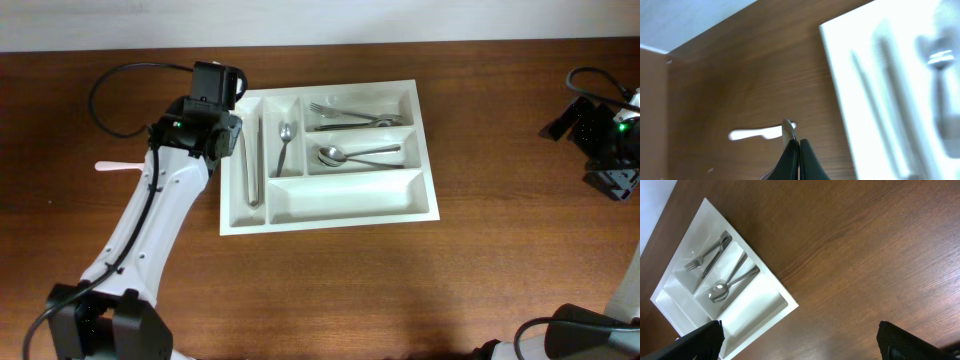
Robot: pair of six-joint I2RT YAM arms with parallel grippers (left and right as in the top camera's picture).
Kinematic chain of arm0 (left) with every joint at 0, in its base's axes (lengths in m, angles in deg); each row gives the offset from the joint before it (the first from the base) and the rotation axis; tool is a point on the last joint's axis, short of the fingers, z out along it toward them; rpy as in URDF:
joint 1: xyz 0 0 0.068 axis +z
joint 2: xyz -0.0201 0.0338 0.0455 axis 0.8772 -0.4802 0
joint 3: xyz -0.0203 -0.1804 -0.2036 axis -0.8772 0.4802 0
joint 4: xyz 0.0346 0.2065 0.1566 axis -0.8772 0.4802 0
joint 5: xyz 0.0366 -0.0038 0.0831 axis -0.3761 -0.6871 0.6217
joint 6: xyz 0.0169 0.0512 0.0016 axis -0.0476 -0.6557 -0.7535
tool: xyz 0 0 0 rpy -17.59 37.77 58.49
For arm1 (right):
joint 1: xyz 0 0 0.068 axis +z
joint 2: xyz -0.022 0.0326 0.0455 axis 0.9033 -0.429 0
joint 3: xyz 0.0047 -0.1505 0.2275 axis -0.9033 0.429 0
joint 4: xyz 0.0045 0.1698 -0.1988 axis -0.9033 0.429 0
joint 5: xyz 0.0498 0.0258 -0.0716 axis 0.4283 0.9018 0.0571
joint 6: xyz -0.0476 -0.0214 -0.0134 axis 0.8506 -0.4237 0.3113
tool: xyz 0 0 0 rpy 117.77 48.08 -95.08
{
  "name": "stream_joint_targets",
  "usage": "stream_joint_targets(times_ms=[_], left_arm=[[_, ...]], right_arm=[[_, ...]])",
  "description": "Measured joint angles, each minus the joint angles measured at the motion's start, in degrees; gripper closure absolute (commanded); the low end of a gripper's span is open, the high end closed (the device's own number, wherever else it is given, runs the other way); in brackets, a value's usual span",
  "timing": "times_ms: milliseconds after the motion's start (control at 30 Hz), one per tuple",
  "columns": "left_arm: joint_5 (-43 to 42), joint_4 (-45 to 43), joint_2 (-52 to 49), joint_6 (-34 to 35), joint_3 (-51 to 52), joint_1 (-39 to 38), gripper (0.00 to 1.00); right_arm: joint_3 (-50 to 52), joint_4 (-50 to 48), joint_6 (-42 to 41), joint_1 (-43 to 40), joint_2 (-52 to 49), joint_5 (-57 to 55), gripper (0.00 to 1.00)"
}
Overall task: Pack container
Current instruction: 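Lower the spoon into the tray's upper-left compartment and release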
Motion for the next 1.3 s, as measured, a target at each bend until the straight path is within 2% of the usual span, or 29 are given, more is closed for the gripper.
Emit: stream_joint_targets(times_ms=[233, 367, 600, 767, 1000, 1300], left_arm=[[-12.26, -2.8, 0.11, 1.07, 0.02, -4.0, 0.98], [-15.15, -7.17, 0.11, 5.9, 0.02, -6.03, 0.98], [-15.96, -9.16, -0.59, 20.83, 0.02, -6.45, 0.98], [-15.96, -9.55, -5.22, 30.34, 0.02, -6.64, 0.98], [-16.06, -12.02, -10.91, 38.34, 0.02, -8.15, 0.98], [-16.85, -14.34, -12.76, 45.4, 0.02, -8.31, 0.98]], right_arm=[[0.0, 0.0, 0.02, 0.0, 0.0, 0.0, 0.01], [0.0, 0.02, 0.02, 0.0, 0.0, 0.0, 0.01], [0.0, 0.0, 0.02, 0.0, 0.0, 0.0, 0.01], [0.0, -0.02, 0.0, 0.0, 0.0, 0.0, 0.01], [0.0, 0.0, 0.02, 0.0, 0.0, 0.0, 0.01], [0.0, 0.02, -0.02, 0.0, 0.0, 0.0, 0.01]])
